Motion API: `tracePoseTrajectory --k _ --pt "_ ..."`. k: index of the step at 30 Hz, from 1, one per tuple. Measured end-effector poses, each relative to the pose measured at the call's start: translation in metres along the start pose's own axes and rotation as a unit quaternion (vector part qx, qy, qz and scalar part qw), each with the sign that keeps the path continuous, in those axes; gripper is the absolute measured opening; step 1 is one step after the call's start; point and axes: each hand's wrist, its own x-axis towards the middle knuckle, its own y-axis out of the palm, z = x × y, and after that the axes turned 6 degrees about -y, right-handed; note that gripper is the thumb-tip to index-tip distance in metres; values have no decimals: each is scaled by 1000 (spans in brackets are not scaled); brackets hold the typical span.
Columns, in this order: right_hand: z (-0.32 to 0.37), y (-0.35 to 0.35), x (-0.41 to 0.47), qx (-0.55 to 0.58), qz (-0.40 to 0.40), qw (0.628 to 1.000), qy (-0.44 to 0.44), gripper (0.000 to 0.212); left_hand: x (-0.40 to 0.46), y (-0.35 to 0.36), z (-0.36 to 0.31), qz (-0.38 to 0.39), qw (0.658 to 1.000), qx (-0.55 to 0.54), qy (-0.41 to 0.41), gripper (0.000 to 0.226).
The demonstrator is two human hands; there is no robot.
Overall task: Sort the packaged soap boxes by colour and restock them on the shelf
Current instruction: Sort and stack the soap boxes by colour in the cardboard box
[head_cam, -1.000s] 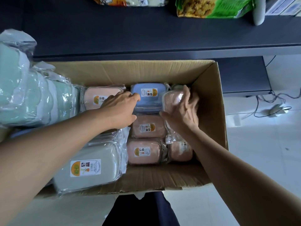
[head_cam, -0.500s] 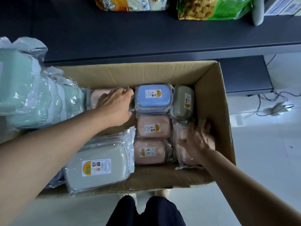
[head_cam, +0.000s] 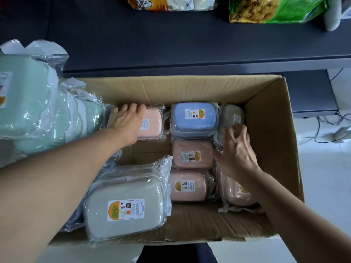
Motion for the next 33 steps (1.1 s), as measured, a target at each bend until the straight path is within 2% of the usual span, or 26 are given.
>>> tracePoseTrajectory --k 2,5,10,13,16,18,22,25,27,28,30,32,33 --pt "-3 -6 1 16 -16 1000 -11 46 -5 -10 0 2 1000 -12 4 81" --pt "-8 -20 -1 24 -23 999 -13 44 -22 -33 -4 15 999 -29 22 89" --pt "-19 -53 -10 57 -44 997 -23 34 -53 -73 -21 7 994 -77 74 88" --pt "-27 -69 -16 81 -98 991 -40 30 -63 -89 -43 3 983 -94 157 86" --pt "-34 -87 -24 98 -141 983 -62 34 -73 -103 -81 -25 955 -109 276 83" --pt "-41 -97 -28 106 -148 981 -72 35 -83 -110 -114 -18 936 -93 338 76" --pt "-57 -103 -30 112 -153 979 -77 37 -100 -92 -177 39 920 -35 388 53" --pt "-65 -101 -29 121 -138 981 -70 40 -106 -75 -201 73 919 -70 382 43" --pt "-68 -101 -29 122 -134 981 -72 40 -107 -66 -205 51 924 -58 375 50" --pt "-68 -101 -28 121 -135 981 -75 40 -109 -63 -204 36 930 -88 356 55" --pt "-70 -100 -28 119 -138 980 -83 39 -113 -60 -198 33 947 -186 259 63" --pt "-71 -99 -26 113 -137 979 -96 36 -117 -57 -195 15 975 -160 154 68" --pt "-70 -97 -26 109 -134 979 -104 35 -120 -54 -195 10 983 -138 118 63"
